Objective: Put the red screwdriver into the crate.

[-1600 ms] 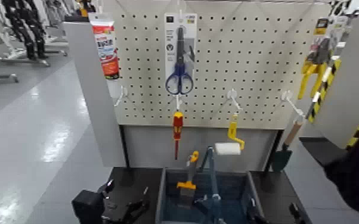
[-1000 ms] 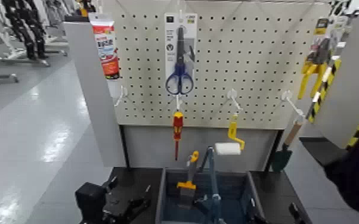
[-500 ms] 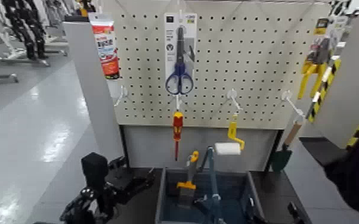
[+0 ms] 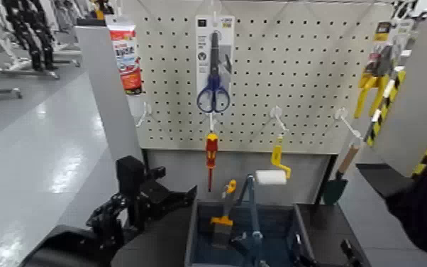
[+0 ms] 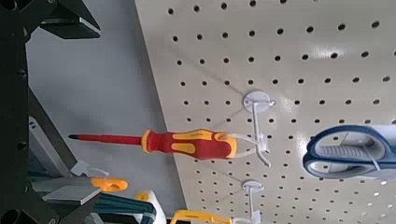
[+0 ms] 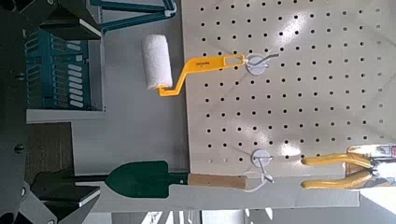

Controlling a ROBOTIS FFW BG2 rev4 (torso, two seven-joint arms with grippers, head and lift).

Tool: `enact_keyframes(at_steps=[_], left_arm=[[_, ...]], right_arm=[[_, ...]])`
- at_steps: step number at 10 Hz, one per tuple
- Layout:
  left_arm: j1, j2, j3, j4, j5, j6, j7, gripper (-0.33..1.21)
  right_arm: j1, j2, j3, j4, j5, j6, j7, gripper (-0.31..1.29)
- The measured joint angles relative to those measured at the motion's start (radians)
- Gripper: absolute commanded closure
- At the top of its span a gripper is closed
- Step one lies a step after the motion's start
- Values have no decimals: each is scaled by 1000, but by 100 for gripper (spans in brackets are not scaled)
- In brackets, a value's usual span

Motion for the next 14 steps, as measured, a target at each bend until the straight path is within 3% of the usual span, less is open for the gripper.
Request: enact_keyframes(at_steps=[4, 9, 14], left_arm=[[-117, 4, -72, 68, 5, 15, -54, 13], [-229, 2, -114, 158, 25, 27, -159, 13], [-312, -13, -149, 248, 56, -1, -197, 13]], right_arm=[[-3, -2, 3, 2, -3, -2, 0, 13], [-4, -1, 4, 4, -4, -2, 0, 13], [-8, -1, 8, 4, -6, -2, 2, 13]])
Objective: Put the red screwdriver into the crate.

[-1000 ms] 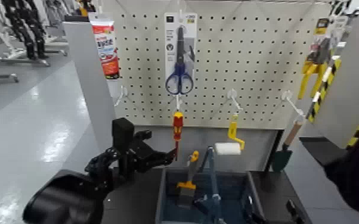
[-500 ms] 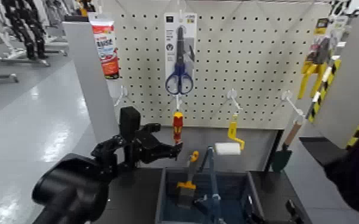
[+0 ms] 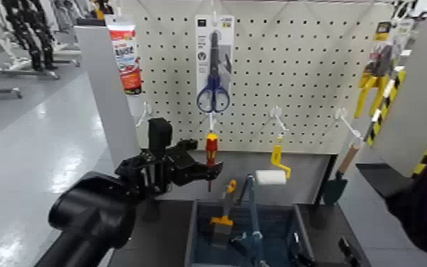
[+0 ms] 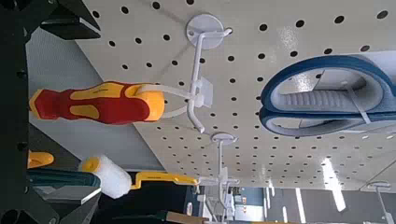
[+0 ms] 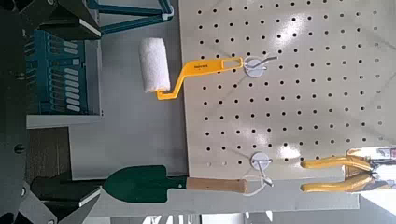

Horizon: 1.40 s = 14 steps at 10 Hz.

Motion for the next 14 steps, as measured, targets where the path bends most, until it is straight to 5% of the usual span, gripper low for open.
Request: enact_keyframes(at_steps=[3, 4, 5, 8, 14], left_arm=[[-32, -6, -16, 40, 15, -16, -11, 20], [-40, -7, -21, 48, 22, -16, -17, 69], [-45, -8, -25, 53, 27, -11, -21, 92], [-44, -9, -27, 48, 29, -3, 5, 111], [-31, -8, -26, 32, 29, 4, 15, 111]], right_arm=[[-1, 0, 1, 2, -1, -2, 0, 13], [-2, 0, 2, 2, -2, -3, 0, 13], [-3, 0, 2, 3, -2, -3, 0, 13], [-2, 1, 0, 3, -3, -5, 0, 13], [0, 1, -2, 6, -3, -9, 0, 13]])
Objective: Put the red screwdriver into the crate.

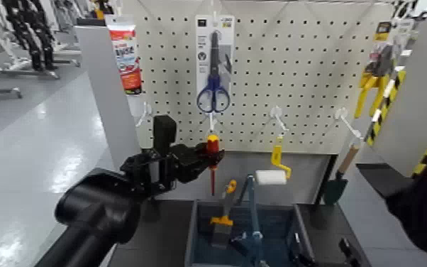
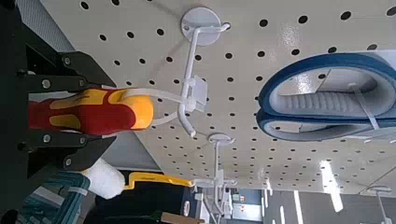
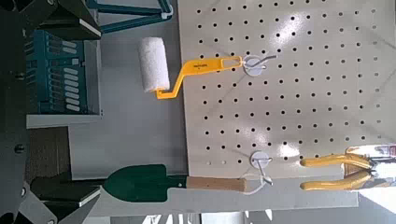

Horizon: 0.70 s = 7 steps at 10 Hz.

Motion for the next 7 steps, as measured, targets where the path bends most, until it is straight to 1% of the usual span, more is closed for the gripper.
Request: enact_keyframes(at_steps=[2, 3, 7], left_arm=[[16, 2, 4, -31, 3, 10, 0, 111], [33, 4, 14, -66, 2, 30, 2, 111], [145, 5, 90, -249, 8, 130, 20, 111]], right_arm=[[0, -1, -1, 0, 0, -1, -1, 13], [0, -2, -1, 0, 0, -1, -1, 13], [0, -4, -3, 1, 0, 2, -1, 13]])
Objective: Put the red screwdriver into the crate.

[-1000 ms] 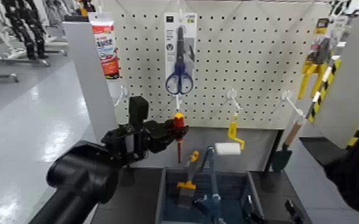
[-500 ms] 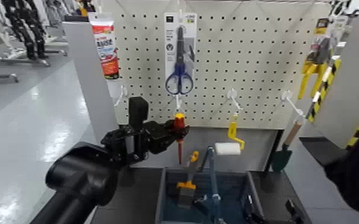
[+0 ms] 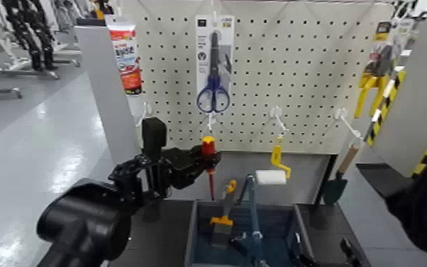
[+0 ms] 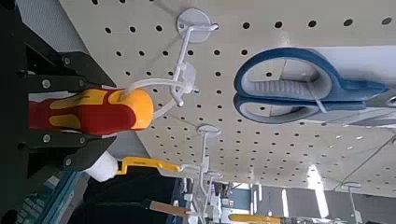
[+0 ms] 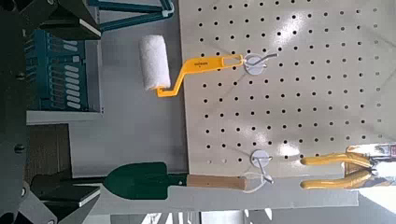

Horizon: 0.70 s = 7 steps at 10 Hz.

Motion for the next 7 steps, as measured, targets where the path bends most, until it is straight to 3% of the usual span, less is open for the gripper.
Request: enact_keyframes(at_steps=[4, 7], left_arm=[[90, 5, 55, -171, 66, 146, 40, 111], [140, 9, 80, -206, 156, 213, 47, 111]], right_arm=[[1, 0, -1, -2, 0, 4, 0, 13], [3, 3, -3, -3, 1, 5, 0, 13]])
